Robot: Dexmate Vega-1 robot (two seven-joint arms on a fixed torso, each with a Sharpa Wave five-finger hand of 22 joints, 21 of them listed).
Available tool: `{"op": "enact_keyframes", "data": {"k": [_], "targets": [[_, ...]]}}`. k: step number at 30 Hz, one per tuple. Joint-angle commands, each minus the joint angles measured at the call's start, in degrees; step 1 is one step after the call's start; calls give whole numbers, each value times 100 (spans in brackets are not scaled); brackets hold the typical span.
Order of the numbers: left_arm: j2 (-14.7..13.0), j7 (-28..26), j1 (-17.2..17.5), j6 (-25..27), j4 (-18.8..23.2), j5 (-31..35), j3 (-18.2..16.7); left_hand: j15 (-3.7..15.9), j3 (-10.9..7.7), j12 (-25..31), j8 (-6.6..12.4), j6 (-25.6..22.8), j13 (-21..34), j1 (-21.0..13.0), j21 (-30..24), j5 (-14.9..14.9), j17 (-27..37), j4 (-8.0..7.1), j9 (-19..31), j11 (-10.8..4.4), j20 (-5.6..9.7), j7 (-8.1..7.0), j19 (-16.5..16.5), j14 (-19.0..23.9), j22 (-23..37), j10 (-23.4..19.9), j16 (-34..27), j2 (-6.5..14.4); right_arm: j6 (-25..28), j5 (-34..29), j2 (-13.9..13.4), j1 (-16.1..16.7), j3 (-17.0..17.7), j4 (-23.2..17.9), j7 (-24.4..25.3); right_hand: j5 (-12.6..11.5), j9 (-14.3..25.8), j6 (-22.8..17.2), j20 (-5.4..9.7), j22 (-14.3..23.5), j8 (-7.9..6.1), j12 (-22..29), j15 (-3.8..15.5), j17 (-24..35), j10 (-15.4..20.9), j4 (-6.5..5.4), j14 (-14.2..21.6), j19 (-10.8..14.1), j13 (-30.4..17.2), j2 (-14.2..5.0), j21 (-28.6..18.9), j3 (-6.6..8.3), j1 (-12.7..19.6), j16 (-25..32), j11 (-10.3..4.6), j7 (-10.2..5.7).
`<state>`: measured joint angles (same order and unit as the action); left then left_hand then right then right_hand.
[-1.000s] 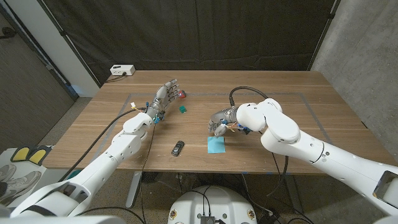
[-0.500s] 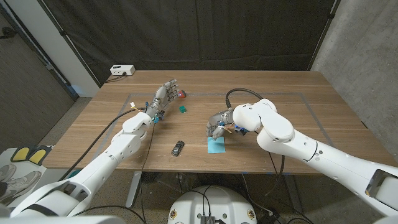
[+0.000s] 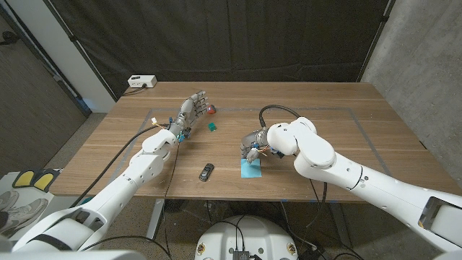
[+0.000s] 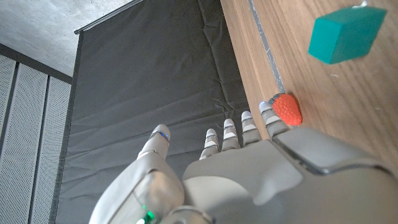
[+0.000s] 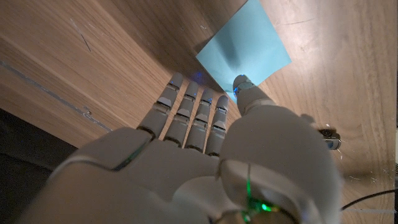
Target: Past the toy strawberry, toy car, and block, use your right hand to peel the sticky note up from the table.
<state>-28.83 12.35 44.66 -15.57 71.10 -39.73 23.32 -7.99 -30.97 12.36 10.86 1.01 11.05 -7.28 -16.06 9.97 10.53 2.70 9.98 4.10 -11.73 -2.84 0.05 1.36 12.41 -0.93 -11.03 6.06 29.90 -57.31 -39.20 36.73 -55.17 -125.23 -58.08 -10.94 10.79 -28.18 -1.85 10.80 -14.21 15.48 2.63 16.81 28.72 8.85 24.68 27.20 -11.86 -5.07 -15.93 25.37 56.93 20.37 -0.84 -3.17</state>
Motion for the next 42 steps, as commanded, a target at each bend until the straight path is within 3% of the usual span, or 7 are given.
{"op": "enact_keyframes", "data": {"k": [1, 10, 19, 23, 27, 29, 42], "targets": [[16, 111, -72, -31, -40, -12, 17, -25, -20, 18, -18, -19, 20, 63, -37, 22, 23, -47, 14, 42, -57, 18, 13, 46, 24, -1, -14, 20, -33, -745, 170, 81, -83, 234, -254, -50, 9, -126, 19, 7, -34, 49, 444, 20, 115, 67, 116, 43, -32, -64, -24, 62, 149, 47, -25, -21], [15, 127, -80, 35, -29, -73, -3, -27, -12, 16, -23, -13, 21, 84, -39, 24, 25, -62, 14, 46, -57, 17, 17, 51, 26, -3, -16, 14, -192, -746, 223, 331, 141, 242, -121, -50, 17, -601, 68, 1, -149, 259, 547, 137, 625, 88, 535, 135, -79, -59, -55, 15, 346, 254, -59, -57], [65, 209, -92, 127, -124, -233, -46, -21, -7, 14, -22, -18, 21, 99, -41, 27, 25, -73, 13, 47, -57, 28, 17, 45, 28, -3, -12, 11, -398, 446, 180, 467, 566, 118, 167, -111, 49, -1003, 142, 7, -211, 755, 638, 641, 1324, 72, 1074, 285, -301, 34, -105, -274, 510, 785, -90, -22], [68, 221, -107, 161, -151, -257, -55, -25, -5, 11, -27, -8, 21, 107, -41, 28, 26, -80, 13, 51, -57, 22, 17, 38, 29, 1, -9, 12, -456, 692, 108, 500, 605, 28, 441, -133, 168, -1466, 178, 34, -392, 1261, 703, 1356, 1673, 70, 1480, 397, -635, 25, -162, -553, 797, 1449, -102, 20], [97, 277, -144, 140, -250, -272, -57, -27, -4, 6, -29, -3, 22, 113, -40, 30, 26, -86, 13, 42, -56, 24, 14, 28, 30, 11, -5, 12, -559, 862, 26, 564, 638, -10, 855, -157, 349, -2017, 210, 78, -736, 1902, 840, 2168, 2109, 72, 1955, 694, -1102, -31, -336, -786, 1163, 2197, -232, 25], [106, 302, -163, 132, -290, -272, -55, -29, -4, 4, -31, 1, 22, 115, -40, 30, 26, -88, 13, 40, -56, 23, 13, 27, 30, 16, -4, 13, -612, 904, -14, 601, 648, -27, 1076, -163, 483, -2544, 247, 111, -1067, 2346, 904, 2458, 2427, 91, 2252, 880, -1433, -132, -473, -776, 1481, 2394, -289, 44], [159, 443, -301, 111, -541, -256, -33, -22, 0, 3, -35, 13, 22, 132, -35, 34, 25, -100, 13, 24, -56, 9, -2, 16, 33, 12, 0, 9, -582, 777, -131, 750, 705, -128, 1911, -183, 594, -2719, 279, 147, -1272, 2719, 960, 2600, 2523, 38, 2540, 1125, -1779, -180, -677, -784, 1638, 2337, -278, 70]]}}
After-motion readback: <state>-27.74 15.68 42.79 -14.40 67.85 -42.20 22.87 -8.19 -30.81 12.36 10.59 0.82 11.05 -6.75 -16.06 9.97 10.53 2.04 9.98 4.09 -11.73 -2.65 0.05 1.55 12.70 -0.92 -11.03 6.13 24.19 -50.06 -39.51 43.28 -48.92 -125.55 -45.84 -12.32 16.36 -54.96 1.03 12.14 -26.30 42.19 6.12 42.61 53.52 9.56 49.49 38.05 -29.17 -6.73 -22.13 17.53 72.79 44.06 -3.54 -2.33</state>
